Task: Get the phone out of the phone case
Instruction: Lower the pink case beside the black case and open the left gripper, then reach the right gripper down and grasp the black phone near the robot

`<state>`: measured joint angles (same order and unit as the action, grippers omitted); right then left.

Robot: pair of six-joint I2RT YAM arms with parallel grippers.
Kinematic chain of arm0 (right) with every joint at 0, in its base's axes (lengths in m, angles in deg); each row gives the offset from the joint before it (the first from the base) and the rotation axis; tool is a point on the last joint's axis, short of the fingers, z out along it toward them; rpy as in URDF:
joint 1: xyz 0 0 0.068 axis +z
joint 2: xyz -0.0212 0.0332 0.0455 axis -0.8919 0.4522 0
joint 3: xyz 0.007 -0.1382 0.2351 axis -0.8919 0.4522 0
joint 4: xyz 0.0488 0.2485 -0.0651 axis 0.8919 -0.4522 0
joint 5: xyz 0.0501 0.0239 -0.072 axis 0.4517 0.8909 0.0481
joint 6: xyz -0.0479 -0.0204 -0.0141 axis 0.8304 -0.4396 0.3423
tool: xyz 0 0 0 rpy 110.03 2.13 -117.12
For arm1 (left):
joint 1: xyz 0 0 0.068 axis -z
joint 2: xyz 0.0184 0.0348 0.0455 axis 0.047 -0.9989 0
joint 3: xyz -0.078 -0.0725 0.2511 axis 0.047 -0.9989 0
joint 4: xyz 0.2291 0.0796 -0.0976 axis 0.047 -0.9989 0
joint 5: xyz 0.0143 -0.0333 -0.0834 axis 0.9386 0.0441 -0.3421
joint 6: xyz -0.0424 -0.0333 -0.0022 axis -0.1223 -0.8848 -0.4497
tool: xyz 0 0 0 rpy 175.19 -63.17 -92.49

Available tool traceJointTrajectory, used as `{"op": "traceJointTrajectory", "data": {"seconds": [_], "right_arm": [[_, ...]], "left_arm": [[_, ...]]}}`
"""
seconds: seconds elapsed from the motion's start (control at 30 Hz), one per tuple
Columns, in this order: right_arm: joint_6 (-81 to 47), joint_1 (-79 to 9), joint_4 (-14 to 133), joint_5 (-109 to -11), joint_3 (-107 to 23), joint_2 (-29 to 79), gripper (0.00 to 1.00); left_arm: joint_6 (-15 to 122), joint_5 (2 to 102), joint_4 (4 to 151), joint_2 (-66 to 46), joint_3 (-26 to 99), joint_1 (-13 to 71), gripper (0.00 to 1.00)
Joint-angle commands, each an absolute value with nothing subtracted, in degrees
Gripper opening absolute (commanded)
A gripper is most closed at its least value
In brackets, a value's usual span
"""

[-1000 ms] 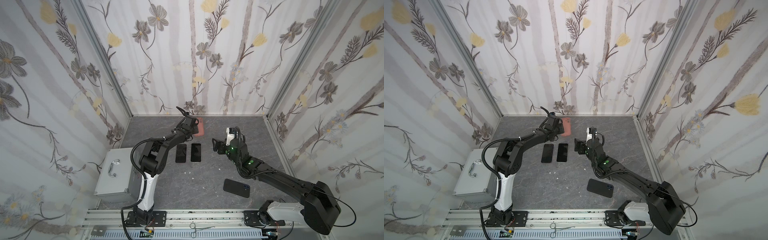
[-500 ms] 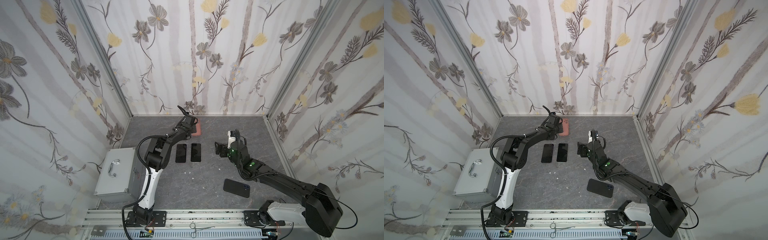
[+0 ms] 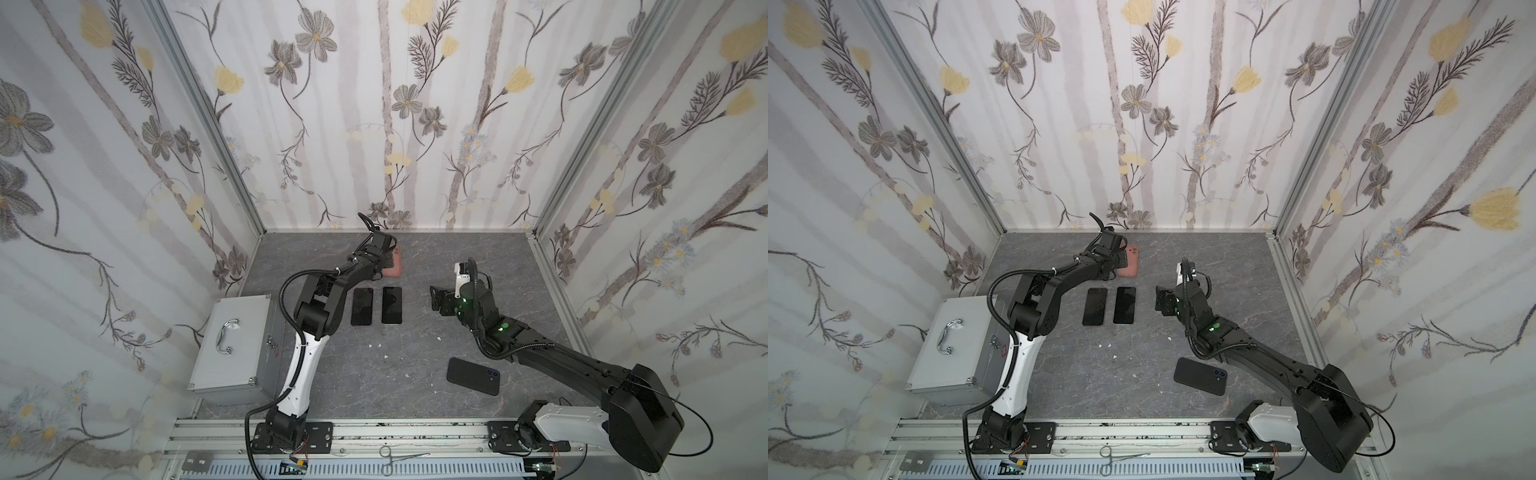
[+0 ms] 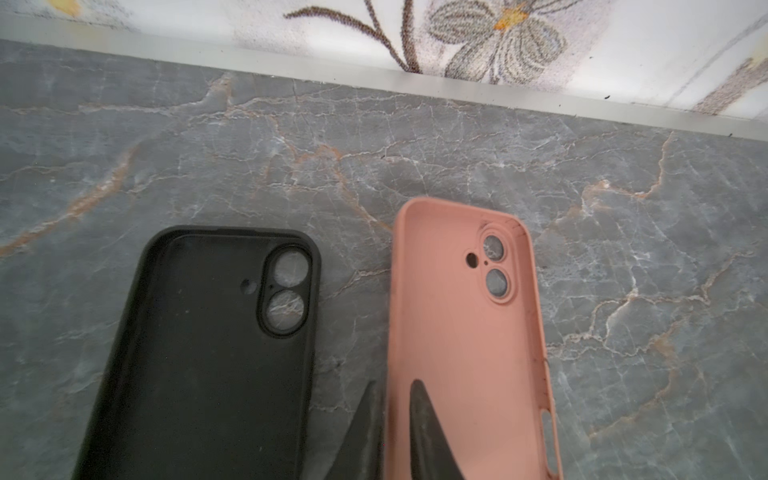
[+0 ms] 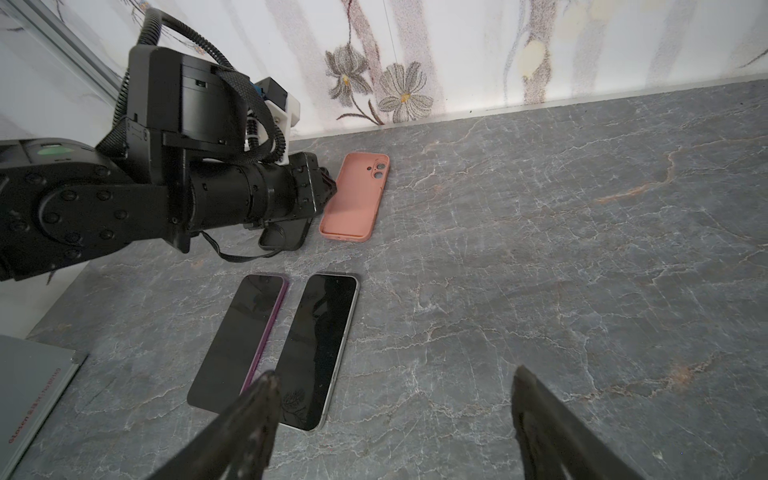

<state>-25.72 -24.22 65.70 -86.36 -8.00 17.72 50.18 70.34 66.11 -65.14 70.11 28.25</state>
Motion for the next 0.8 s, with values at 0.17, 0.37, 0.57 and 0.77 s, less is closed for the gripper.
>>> {"op": "traceJointTrajectory", "data": {"seconds": [0.17,0.37,0.57,0.77], "right_arm": [[-23.94,-25.56,51.31,-79.94,-10.89,17.29,0.85],[-27.18,-26.20,39.63,-76.22,-11.40,18.66,0.86],[-37.09,-25.06,35.37,-79.25,-5.18,13.63,0.87],[-45.24,-23.45,29.06,-78.62,1.68,5.16,0.82]], "left_arm": [[49.90,71.06,65.91,-63.59,70.10,28.50,0.38],[51.86,73.09,66.35,-54.86,66.24,31.68,0.44],[53.03,73.90,70.36,-43.02,56.12,36.82,0.46],[53.10,70.22,76.58,-32.35,44.47,41.38,0.49]]}}
